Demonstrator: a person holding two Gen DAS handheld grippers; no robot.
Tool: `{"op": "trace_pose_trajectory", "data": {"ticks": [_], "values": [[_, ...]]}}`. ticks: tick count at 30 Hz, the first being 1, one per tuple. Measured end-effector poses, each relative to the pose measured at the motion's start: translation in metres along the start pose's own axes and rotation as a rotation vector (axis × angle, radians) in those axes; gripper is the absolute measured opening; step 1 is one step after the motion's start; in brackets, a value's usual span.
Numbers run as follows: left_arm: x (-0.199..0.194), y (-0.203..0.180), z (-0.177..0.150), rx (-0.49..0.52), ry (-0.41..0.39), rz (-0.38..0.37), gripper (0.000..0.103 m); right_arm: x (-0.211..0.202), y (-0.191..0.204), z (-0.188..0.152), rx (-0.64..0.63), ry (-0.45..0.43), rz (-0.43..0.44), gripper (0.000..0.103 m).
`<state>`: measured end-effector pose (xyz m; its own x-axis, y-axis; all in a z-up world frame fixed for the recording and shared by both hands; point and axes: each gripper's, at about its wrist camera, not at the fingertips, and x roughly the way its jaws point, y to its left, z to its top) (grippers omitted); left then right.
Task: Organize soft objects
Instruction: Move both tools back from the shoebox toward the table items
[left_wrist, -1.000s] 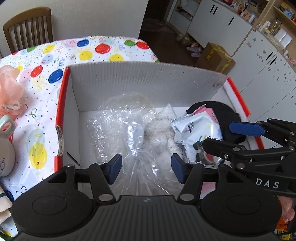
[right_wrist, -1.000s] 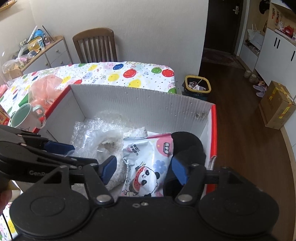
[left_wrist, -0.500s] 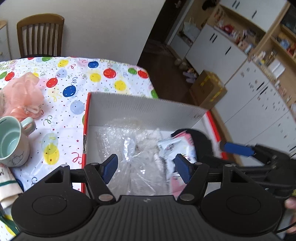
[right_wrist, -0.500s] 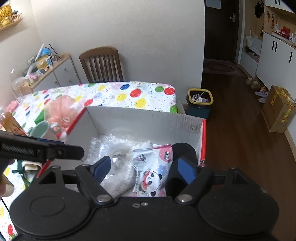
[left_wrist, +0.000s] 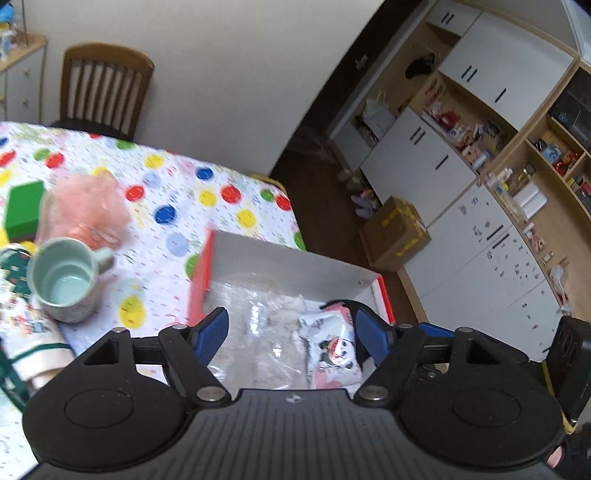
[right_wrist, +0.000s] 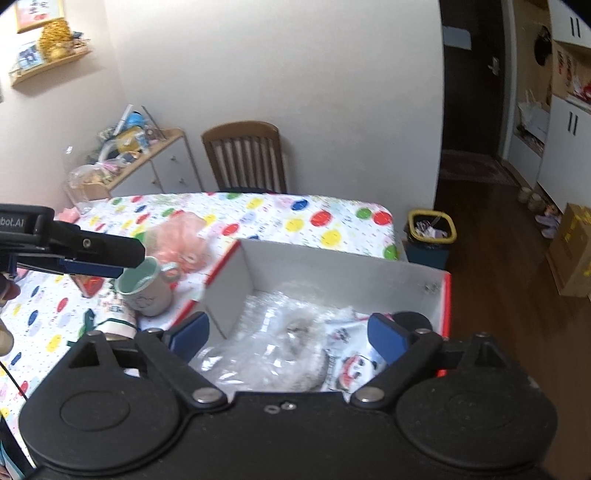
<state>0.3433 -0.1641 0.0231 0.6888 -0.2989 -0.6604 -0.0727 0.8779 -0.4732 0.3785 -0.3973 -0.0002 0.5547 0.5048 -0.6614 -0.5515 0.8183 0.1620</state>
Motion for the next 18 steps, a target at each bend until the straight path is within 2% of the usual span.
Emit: {"op": "trace_pose_trajectory", "data": {"ticks": [3,5,10,16,18], "values": [[-0.017,0.01,-0.003,0.006,-0.037,0.032,0.078,-0.003,0.015,0.0,-0.022,-0.019,0.023,0.096],[-0.027,0.017,-0.005,0.012,-0.056,0.055,0.082,-0.006,0.026,0.0,-0.034,-0.029,0.041,0.097],[-0.049,0.038,-0.012,0.029,-0.098,0.11,0.083,-0.009,0.057,0.001,-0.074,-0.043,0.081,0.102],[-0.072,0.074,-0.019,0.045,-0.127,0.155,0.085,-0.002,0.097,0.003,-0.094,-0.04,0.12,0.103],[-0.079,0.088,-0.021,0.049,-0.131,0.154,0.089,0.003,0.109,0.004,-0.098,-0.035,0.122,0.103]]}}
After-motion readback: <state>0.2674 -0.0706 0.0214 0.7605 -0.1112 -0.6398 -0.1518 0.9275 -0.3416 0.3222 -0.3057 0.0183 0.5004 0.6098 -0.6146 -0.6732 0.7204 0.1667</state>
